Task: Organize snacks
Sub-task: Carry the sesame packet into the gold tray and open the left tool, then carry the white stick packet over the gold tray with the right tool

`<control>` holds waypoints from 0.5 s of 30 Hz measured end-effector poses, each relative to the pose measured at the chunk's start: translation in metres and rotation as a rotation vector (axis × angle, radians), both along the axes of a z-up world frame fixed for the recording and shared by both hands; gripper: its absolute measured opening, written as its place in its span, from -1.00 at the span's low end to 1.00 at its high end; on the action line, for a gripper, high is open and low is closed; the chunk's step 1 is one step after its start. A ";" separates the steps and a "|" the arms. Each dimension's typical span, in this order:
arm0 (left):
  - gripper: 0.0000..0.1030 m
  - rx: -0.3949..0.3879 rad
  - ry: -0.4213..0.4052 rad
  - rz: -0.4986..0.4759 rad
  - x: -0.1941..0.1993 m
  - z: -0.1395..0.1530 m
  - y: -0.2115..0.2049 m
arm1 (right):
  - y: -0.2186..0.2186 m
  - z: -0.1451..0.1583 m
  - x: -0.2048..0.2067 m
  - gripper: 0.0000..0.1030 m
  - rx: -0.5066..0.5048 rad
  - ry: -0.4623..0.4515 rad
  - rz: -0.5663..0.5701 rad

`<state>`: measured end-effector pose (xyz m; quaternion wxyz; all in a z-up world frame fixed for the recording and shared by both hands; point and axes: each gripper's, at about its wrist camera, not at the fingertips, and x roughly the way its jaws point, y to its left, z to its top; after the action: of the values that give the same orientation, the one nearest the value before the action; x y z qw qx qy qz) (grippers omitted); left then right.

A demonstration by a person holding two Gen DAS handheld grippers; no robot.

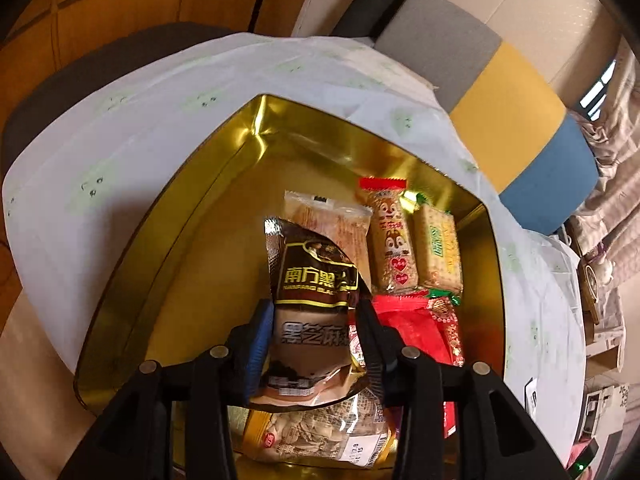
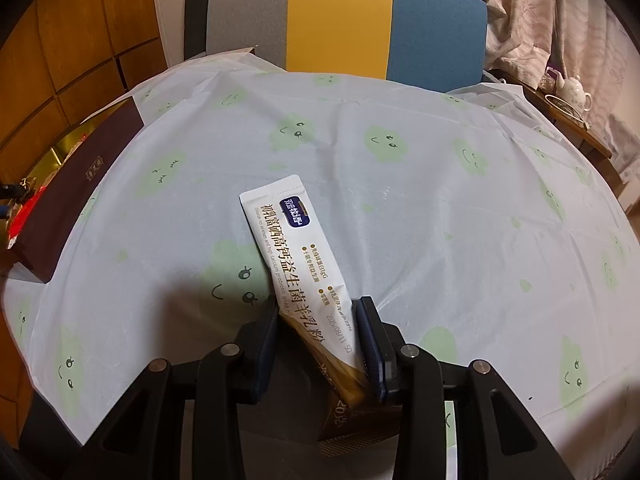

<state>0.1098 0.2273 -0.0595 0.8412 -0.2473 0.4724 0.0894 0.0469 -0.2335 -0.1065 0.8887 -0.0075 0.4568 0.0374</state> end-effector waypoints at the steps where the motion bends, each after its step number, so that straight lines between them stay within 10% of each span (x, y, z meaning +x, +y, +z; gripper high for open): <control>1: -0.18 0.015 -0.006 0.004 -0.002 0.002 0.000 | 0.000 0.000 0.000 -0.24 -0.001 0.000 0.000; 15: -0.18 0.233 -0.063 -0.075 -0.038 0.021 -0.042 | 0.001 0.001 0.001 -0.25 -0.004 0.012 -0.005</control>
<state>0.0717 0.1851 -0.0384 0.8815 -0.1326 0.4409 0.1045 0.0479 -0.2326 -0.1052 0.8860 -0.0080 0.4623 0.0341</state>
